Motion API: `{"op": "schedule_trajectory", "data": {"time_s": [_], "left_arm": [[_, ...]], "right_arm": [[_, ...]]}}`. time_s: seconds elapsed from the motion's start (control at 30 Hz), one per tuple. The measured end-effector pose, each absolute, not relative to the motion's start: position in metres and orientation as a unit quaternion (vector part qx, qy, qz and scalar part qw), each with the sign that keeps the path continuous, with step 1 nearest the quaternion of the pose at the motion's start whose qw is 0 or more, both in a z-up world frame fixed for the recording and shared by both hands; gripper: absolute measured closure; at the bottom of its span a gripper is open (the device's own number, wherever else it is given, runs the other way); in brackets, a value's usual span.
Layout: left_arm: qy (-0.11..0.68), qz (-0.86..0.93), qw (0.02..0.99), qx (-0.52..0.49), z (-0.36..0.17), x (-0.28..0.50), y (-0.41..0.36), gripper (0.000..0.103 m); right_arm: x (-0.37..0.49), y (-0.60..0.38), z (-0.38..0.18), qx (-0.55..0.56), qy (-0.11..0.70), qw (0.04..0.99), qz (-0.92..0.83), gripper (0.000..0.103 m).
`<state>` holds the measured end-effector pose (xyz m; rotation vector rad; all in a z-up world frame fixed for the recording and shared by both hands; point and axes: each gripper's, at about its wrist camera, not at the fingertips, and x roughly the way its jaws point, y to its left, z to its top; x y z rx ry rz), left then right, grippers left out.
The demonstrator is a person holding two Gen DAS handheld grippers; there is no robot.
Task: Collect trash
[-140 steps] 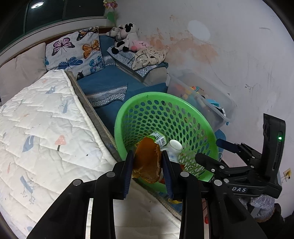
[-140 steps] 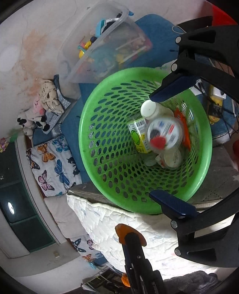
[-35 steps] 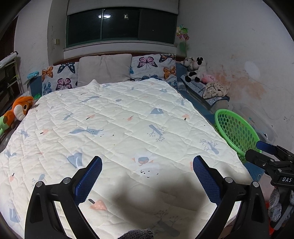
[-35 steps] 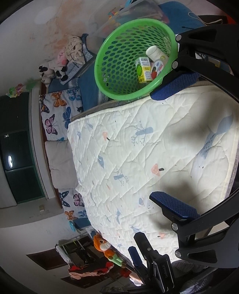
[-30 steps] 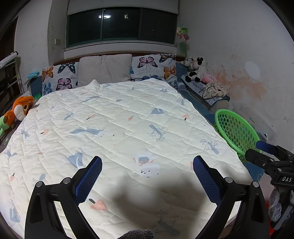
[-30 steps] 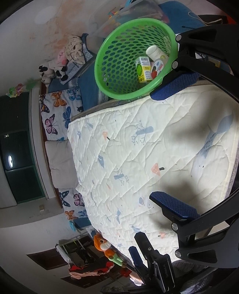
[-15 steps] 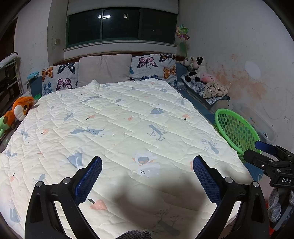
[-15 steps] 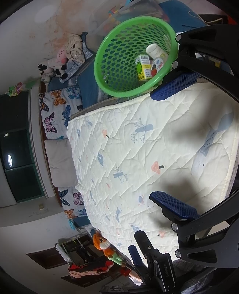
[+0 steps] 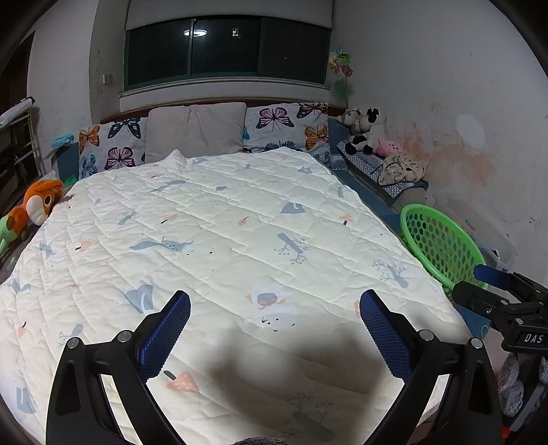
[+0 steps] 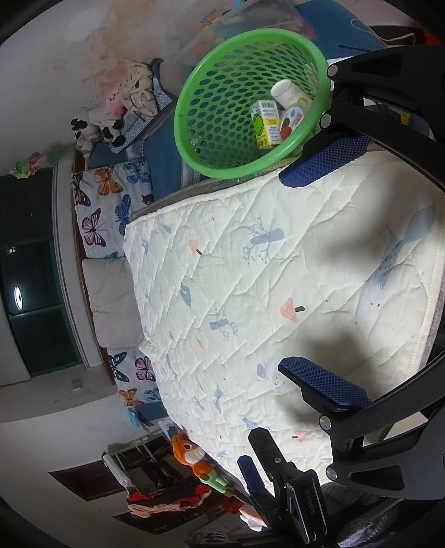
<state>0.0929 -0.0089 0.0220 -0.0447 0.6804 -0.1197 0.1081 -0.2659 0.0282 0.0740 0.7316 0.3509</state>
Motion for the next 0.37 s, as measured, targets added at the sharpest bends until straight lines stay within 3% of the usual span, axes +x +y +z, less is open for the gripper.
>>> {"op": "schedule_trajectory", "data": {"time_s": [0.37], "left_arm": [[0.333,-0.055,0.941,-0.022,0.0221,0.0934,-0.0116,0.007]], "right_arm": [[0.1077,-0.2644,0.0266,0.032,0.355,0.918,0.172,0.005]]}}
